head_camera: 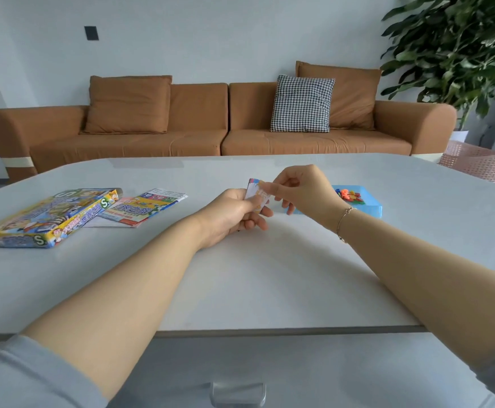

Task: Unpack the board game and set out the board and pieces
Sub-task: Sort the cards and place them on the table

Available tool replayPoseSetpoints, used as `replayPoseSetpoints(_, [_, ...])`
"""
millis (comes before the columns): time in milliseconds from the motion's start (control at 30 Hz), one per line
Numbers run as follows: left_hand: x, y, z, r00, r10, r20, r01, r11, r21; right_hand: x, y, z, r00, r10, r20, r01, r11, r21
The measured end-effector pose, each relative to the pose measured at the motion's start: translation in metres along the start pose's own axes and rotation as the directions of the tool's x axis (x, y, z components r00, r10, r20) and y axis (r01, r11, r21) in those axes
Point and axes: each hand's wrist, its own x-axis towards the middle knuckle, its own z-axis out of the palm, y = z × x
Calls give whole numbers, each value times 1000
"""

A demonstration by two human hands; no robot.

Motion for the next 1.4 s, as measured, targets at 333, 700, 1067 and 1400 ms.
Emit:
replayPoseSetpoints(333, [-3,-2,-1,1000,7,3,-6,999,-52,-2,0,5,1000,-4,4,4,1000,15])
replayPoseSetpoints(700, [3,-3,4,998,16,-61,-13,999,47,0,-1,1,999,42,28,-43,998,37])
replayPoseSetpoints(1067, [10,-3,8,997,20,-73,-10,991,136,3,4,0,993,118,9,-118,993,-13])
replayPoseSetpoints(1400, [7,-4,7,996,53,-70,-43,991,125,5,3,-1,986,158,48,-160,986,39])
